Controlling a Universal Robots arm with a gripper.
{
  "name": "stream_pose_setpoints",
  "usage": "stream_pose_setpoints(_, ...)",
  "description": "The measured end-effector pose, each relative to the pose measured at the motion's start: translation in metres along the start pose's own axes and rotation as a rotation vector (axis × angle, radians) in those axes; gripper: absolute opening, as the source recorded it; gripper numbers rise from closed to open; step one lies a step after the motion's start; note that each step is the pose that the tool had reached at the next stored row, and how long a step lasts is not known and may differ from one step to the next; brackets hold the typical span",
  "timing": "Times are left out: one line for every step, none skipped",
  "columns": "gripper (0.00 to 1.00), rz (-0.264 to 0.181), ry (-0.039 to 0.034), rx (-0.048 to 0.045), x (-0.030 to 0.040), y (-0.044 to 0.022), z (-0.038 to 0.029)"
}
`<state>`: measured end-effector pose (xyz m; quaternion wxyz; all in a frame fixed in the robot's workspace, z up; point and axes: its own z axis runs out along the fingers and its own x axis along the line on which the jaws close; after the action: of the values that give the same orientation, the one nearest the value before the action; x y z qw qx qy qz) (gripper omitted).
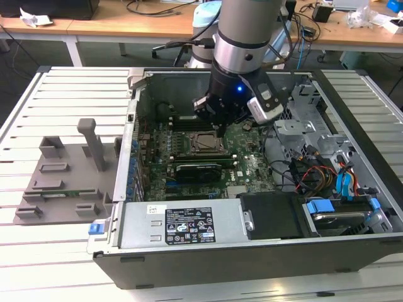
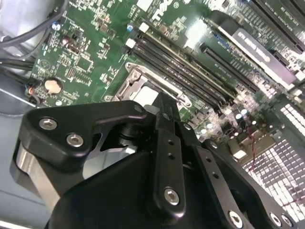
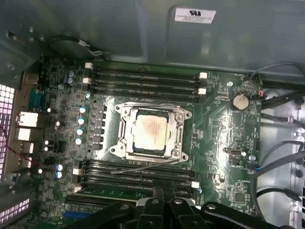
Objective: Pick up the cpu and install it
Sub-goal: 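Install the second cpu locking lever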
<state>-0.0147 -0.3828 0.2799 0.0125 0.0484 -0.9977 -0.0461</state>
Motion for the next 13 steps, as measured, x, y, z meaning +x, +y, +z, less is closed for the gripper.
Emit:
stream_pose_setpoints(0.11, 0.000, 0.0001, 0.0001, 0.0000, -0.0004, 0.0026)
stream_pose_setpoints(0.11, 0.000, 0.0001, 0.0002, 0.0000, -0.0007, 0.0048)
stream_pose_setpoints(0.11, 0.000, 0.0001, 0.0001, 0.0002, -0.0010, 0.0088)
stream_pose_setpoints(0.11, 0.000, 0.0001, 0.0001, 0.0005, -0.0012, 0.0118)
stream_pose_setpoints(0.11, 0.000, 0.0000, 0.0000, 0.0008, -0.0015, 0.0151)
stream_pose_setpoints(0.11, 0.000, 0.0001, 0.0000, 0.0013, -0.0018, 0.0183)
stream_pose_setpoints(0.11, 0.000, 0.0002, 0.0001, 0.0016, -0.0021, 0.0217)
stream_pose_setpoints(0.11, 0.000, 0.0001, 0.0002, 0.0021, -0.0024, 0.0251)
stream_pose_setpoints(0.11, 0.000, 0.0001, 0.0001, 0.0024, -0.0025, 0.0270)
stream_pose_setpoints(0.11, 0.000, 0.0001, 0.0001, 0.0028, -0.0026, 0.0289)
stream_pose_setpoints(0.11, 0.000, 0.0001, 0.0001, 0.0035, -0.0028, 0.0319)
stream_pose_setpoints(0.11, 0.000, 0.0001, 0.0001, 0.0042, -0.0029, 0.0336)
stream_pose_setpoints(0.11, 0.000, 0.0001, 0.0001, 0.0047, -0.0030, 0.0354)
